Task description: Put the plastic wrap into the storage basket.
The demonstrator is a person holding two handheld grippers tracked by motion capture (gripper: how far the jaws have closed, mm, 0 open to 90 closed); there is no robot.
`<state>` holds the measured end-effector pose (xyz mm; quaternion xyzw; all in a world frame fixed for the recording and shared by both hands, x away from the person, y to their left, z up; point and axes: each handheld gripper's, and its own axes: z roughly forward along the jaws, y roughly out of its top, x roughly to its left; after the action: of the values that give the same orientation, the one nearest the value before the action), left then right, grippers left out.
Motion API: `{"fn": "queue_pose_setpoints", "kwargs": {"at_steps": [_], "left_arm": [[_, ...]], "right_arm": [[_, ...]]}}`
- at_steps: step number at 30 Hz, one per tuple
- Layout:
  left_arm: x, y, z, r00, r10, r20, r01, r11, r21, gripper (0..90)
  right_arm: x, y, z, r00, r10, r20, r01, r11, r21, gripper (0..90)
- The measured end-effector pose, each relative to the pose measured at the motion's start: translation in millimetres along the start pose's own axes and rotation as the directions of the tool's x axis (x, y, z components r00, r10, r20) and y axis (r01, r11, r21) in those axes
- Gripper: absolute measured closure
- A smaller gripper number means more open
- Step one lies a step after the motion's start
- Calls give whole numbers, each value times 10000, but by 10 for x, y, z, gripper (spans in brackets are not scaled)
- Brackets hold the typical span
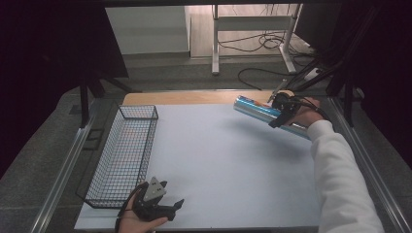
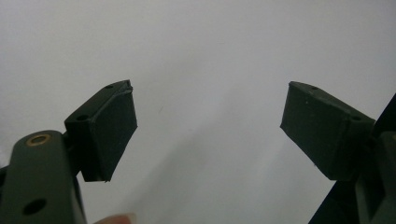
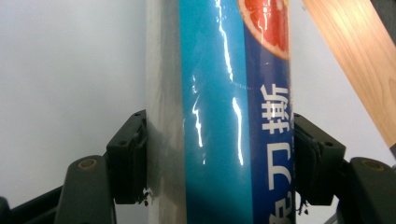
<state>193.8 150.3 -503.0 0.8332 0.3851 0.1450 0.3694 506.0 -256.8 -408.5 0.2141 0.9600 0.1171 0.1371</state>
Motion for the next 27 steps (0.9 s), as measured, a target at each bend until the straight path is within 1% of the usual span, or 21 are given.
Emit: {"fn": "queue_pose_setpoints", "kwargs": {"at_steps": [3,4,7,10,12,13,14,15,16,17,18,19,20,23,24,25,26,27], "left_arm": [[-4,2,-7,10000,5,-1,-5,10000,-6,181],[-5,3,-10,10000,9,-1,-9,10000,-8,181],[-4,11,-23,10000,9,-15,-9,10000,-56,181],[-6,31,-50,10000,-14,-23,14,10000,-97,181],[-14,55,-70,10000,-4,-19,4,9999,-143,179],[-21,67,-82,10000,8,-29,-9,9998,-175,178],[-28,79,-94,10000,23,-39,-23,9998,-205,177],[-33,89,-104,10000,52,-38,-53,9997,-224,177],[-37,97,-112,10000,60,-57,-61,9996,-258,176],[-39,105,-125,9999,77,-73,-79,9996,-289,176],[-38,110,-132,9999,75,-76,-77,9995,-300,176],[-34,116,-141,10000,62,-77,-65,9994,-328,175],[-29,123,-148,10000,47,-67,-49,9994,-330,175],[-14,137,-160,10000,2,-28,-3,9994,-343,174],[-13,138,-160,10000,-3,-14,3,9994,-343,174],[-13,138,-161,10000,-11,-4,11,9994,-340,173],[-13,137,-162,10000,-12,0,12,9994,-347,173],[-14,136,-163,10000,-23,7,23,9994,-353,172]], "right_arm": [[142,46,-83,9989,-462,-47,461,9988,-144,326],[215,66,-119,9976,-696,-68,694,9973,-244,326],[377,108,-190,9933,-1142,-148,1135,9927,-402,326],[558,150,-245,9853,-1691,-236,1676,9843,-561,326],[707,177,-258,9770,-2105,-333,2080,9759,-662,326],[762,185,-261,9757,-2165,-334,2140,9746,-666,326],[821,194,-255,9702,-2389,-398,2355,9690,-748,326],[888,204,-246,9684,-2438,-528,2390,9675,-830,326],[939,215,-238,9619,-2669,-592,2614,9614,-862,326],[993,223,-228,9589,-2759,-664,2690,9583,-966,326],[1046,236,-213,9533,-2901,-838,2811,9539,-1047,326],[1083,241,-207,9511,-2967,-857,2867,9514,-1123,326],[1121,251,-198,9463,-3104,-906,2995,9470,-1162,326],[1210,274,-184,9385,-3259,-1140,3101,9409,-1364,326],[1238,279,-182,9382,-3212,-1286,3016,9414,-1509,326],[1244,282,-178,9358,-3240,-1389,3007,9394,-1649,326],[1262,281,-178,9375,-3130,-1517,2858,9418,-1773,326],[1275,280,-178,9372,-3096,-1608,2777,9410,-1932,326]]}}
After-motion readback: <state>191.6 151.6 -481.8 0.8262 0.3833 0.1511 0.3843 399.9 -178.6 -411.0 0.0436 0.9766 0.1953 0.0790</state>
